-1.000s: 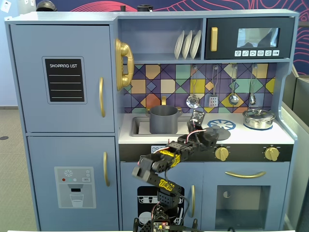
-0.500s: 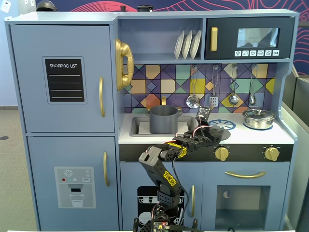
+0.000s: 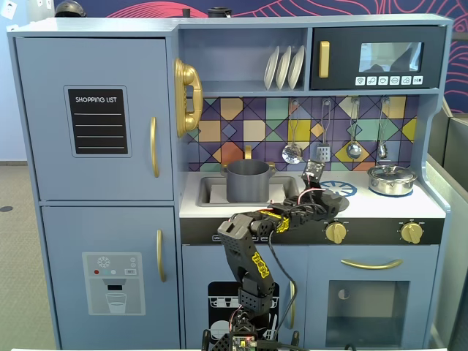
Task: Pick up the lid from the counter and put it on the gray recipient
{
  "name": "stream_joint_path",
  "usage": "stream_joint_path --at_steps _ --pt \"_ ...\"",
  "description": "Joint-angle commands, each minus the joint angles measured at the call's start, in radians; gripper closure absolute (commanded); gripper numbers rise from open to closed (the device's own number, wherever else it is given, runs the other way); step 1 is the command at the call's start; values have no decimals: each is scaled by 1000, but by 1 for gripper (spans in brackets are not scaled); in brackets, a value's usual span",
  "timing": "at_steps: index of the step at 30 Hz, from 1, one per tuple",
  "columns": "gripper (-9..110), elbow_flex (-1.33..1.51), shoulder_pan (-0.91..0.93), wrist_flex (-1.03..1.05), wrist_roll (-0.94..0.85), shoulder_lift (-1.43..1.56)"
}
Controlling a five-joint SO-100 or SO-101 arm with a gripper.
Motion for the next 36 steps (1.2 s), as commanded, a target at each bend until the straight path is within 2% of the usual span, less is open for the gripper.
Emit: stream_joint_path --at_steps 1,14,23,36 --pt "74 -92 5 -34 -20 -8" --pt "78 -118 -9 -38 -25 -80" --pt "102 -132 -40 -38 -17 -123" --pt "102 -232 -58 -5 -11 -69"
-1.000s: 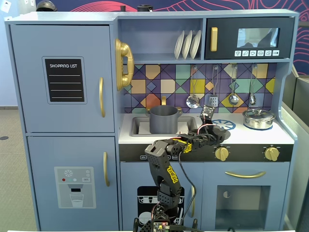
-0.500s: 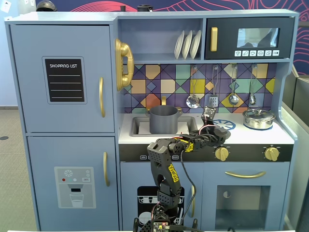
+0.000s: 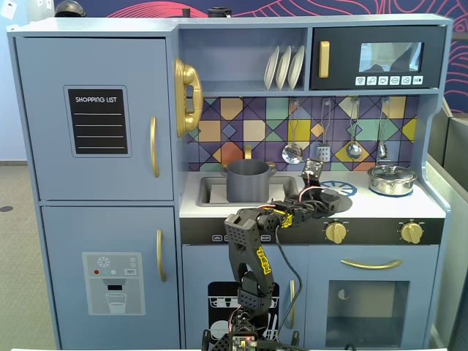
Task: Pick up the lid from the counter and put it on the gray recipient
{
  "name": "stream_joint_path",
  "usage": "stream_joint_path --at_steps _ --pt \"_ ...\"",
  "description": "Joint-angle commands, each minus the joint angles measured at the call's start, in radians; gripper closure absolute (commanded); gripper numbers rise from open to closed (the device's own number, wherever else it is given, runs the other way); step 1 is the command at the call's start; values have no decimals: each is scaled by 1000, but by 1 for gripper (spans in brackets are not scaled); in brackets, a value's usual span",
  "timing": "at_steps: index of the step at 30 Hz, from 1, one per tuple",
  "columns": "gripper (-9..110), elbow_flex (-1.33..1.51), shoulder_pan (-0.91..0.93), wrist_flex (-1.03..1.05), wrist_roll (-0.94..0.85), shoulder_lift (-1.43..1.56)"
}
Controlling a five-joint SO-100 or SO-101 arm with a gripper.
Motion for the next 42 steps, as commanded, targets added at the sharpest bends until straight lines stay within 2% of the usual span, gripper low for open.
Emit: stream_joint_path --at_steps 1,9,18,29,42 --pt "102 -135 -18 28 6 81" --pt "102 -293 -92 244 34 236" --pt "102 -308 -316 414 49 391" --pt "102 -213 -491 396 26 396" --pt "102 -156 -580 324 6 345"
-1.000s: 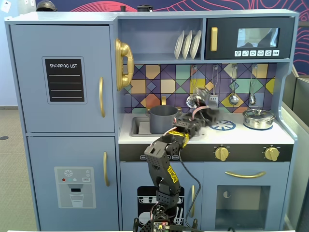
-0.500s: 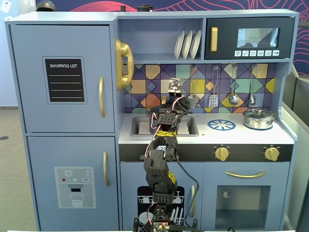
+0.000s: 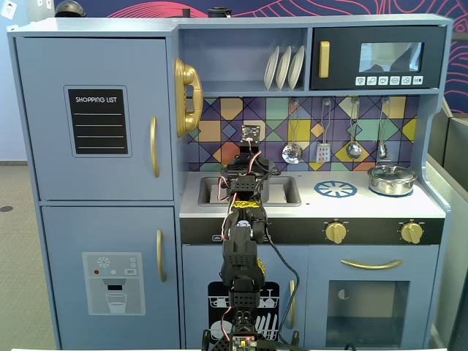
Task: Pick up the lid from the counter and put it on the gray recipient
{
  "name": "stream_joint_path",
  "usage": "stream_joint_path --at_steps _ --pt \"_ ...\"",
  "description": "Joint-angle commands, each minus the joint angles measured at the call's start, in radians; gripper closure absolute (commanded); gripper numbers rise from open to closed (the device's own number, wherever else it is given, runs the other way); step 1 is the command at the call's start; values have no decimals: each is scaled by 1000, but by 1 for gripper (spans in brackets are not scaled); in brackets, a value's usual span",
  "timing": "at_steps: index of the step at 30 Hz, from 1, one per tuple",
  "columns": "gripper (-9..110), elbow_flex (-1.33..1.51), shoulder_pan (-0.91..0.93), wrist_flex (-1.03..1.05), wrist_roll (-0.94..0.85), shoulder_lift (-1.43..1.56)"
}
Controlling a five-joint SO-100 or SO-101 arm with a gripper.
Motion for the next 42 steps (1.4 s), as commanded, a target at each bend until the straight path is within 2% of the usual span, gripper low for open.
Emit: stream_joint_path --at_steps 1,28,29,34,37,42 --pt "102 -21 -25 -60 -18 -11" --pt "101 -32 -48 -137 -37 -114" --pt "98 -28 -46 -135 -32 -109" --pt "82 -20 -26 18 -31 -37" --pt "79 -18 -21 138 -43 35" --pt "82 -37 -23 383 -29 224"
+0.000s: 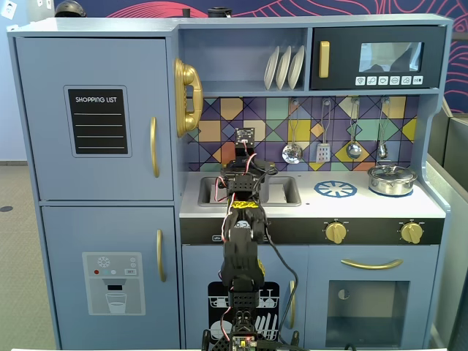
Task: Pick up the lid from the counter and put it on the gray recipient
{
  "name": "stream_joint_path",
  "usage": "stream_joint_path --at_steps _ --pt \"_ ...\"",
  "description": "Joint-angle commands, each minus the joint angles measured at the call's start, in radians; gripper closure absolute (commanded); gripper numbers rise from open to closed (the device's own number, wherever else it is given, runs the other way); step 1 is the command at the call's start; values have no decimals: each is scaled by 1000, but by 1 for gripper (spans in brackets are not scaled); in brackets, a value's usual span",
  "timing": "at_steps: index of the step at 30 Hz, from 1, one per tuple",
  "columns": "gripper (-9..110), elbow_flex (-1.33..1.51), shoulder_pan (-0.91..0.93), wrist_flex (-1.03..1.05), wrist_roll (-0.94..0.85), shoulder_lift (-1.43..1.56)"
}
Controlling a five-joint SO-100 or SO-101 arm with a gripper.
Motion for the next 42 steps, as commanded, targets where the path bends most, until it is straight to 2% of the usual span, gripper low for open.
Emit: stream_joint_path --at_steps 1,7,10,11,18,21,25,30,36,42 --pt "82 -41 9 230 8 204" --pt "93 -86 23 762 15 446" --pt "99 17 11 927 -2 548" --pt "102 78 0 934 3 575" --pt "102 607 -3 687 21 749" --pt "102 782 -14 687 6 816" --pt "102 953 -17 742 121 904" --pt "102 1035 -3 902 135 904" --pt "102 1037 -15 1198 123 905" --pt "99 1037 15 1198 121 905"
